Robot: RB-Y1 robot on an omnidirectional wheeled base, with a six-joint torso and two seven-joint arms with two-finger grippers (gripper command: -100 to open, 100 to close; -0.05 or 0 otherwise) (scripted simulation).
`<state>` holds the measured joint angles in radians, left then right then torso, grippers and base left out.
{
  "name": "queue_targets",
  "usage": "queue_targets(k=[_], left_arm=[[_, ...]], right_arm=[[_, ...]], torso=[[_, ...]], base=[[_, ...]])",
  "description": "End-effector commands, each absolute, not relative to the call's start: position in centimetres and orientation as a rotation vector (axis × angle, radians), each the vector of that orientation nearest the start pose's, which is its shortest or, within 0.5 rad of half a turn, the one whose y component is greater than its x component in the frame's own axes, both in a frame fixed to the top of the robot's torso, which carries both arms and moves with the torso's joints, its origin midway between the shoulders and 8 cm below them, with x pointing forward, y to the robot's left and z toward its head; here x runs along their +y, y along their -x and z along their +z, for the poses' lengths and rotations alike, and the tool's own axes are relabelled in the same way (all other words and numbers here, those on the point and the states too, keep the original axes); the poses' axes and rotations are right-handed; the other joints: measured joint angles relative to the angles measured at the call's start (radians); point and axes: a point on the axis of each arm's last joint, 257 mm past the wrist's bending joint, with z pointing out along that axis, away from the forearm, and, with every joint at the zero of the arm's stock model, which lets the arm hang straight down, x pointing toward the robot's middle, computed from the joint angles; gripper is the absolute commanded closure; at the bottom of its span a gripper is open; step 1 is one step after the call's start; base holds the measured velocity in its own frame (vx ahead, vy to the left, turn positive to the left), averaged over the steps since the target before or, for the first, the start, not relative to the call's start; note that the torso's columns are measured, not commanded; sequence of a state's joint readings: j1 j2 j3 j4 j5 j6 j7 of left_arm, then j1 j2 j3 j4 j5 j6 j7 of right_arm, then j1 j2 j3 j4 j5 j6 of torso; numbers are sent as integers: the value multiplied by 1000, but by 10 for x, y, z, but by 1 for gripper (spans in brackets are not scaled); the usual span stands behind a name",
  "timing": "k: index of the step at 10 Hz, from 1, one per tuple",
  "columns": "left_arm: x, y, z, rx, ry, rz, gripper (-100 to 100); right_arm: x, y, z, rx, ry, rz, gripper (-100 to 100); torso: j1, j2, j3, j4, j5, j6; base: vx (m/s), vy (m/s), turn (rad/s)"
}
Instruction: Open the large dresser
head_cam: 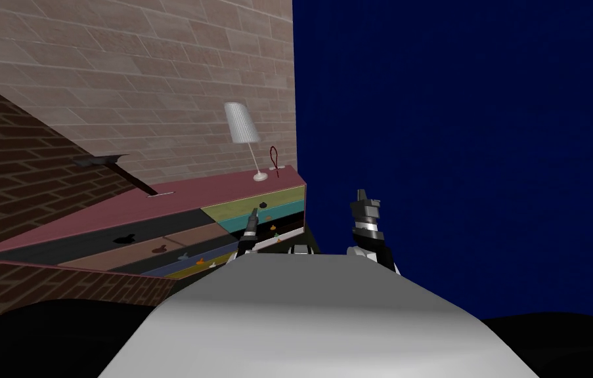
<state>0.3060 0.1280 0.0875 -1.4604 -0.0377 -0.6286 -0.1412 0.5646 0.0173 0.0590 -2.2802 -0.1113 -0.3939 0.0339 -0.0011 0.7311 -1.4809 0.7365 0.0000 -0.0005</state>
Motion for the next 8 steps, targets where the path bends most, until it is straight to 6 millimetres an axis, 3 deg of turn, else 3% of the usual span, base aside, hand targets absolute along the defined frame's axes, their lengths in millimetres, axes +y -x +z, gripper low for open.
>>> queue_targets(k=[1,3,7,8], left_arm=[[324,-418,-264,1083,909,-973,-100],[316,-419,-267,1059,946,-990,-100],[320,-426,-260,1061,939,-988,-100],[318,-419,-267,1064,938,-986,100]], right_arm=[[-282,-356,-19,654,-868,1339,0],[-282,-355,-19,654,-867,1339,0],[-281,-355,-20,656,-867,1340,0],[-281,-354,-19,655,-867,1340,0]], torso=[[-1,0,0,0,0,0],[-3,2,1,0,-1,-1],[-1,0,0,0,0,0],[-1,2,1,0,0,0]], base=[[120,39,-18],[43,15,4],[27,11,-10],[-37,-7,26]])
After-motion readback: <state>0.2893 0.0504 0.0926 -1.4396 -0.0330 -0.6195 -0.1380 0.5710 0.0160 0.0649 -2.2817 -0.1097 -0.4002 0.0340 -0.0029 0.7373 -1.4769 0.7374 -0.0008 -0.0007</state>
